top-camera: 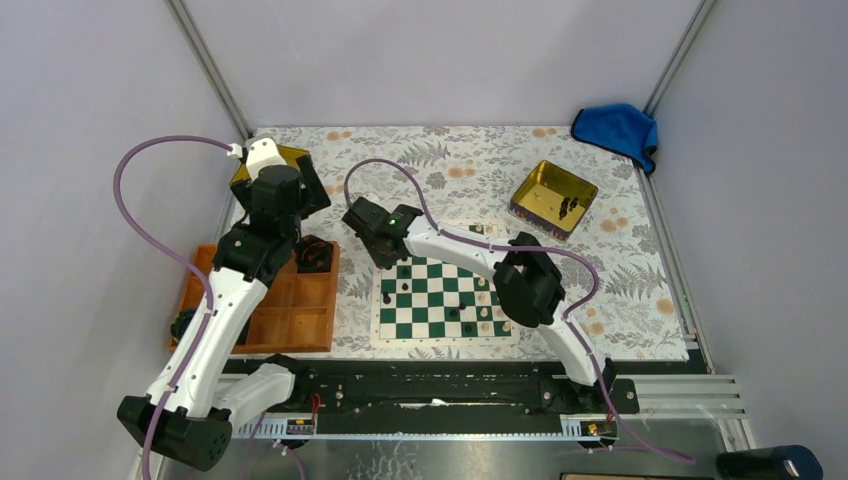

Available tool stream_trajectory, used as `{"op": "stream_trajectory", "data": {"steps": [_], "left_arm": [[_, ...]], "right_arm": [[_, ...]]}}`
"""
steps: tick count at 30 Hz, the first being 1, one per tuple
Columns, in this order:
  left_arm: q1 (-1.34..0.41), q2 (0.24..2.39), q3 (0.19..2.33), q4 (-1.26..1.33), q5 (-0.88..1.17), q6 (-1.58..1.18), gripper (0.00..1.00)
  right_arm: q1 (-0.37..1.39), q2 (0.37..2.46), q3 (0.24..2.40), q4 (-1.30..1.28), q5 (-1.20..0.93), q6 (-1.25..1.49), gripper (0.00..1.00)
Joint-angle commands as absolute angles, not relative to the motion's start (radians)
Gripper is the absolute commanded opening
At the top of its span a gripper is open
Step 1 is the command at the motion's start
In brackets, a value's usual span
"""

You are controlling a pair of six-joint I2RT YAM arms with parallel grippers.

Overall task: Set up the chess pieces on the board
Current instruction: Place the chess piece on the chessboard.

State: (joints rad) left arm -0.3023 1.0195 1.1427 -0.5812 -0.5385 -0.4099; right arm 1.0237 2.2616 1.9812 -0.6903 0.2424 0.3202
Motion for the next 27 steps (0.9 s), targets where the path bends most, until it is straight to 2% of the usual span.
{"op": "stream_trajectory", "data": {"steps": [1,27], "left_arm": [[-0.31,1.004,1.139,-0.556,-0.57,-0.416,0.99],[-0.322,1.024,1.143,-0.55,-0.571,-0.408,0.99]], "right_arm": [[1.037,2.274,2.028,-0.686,0.237,0.298,0.0],[1.036,2.337,2.043,-0.658,0.226,0.258,0.0]]}}
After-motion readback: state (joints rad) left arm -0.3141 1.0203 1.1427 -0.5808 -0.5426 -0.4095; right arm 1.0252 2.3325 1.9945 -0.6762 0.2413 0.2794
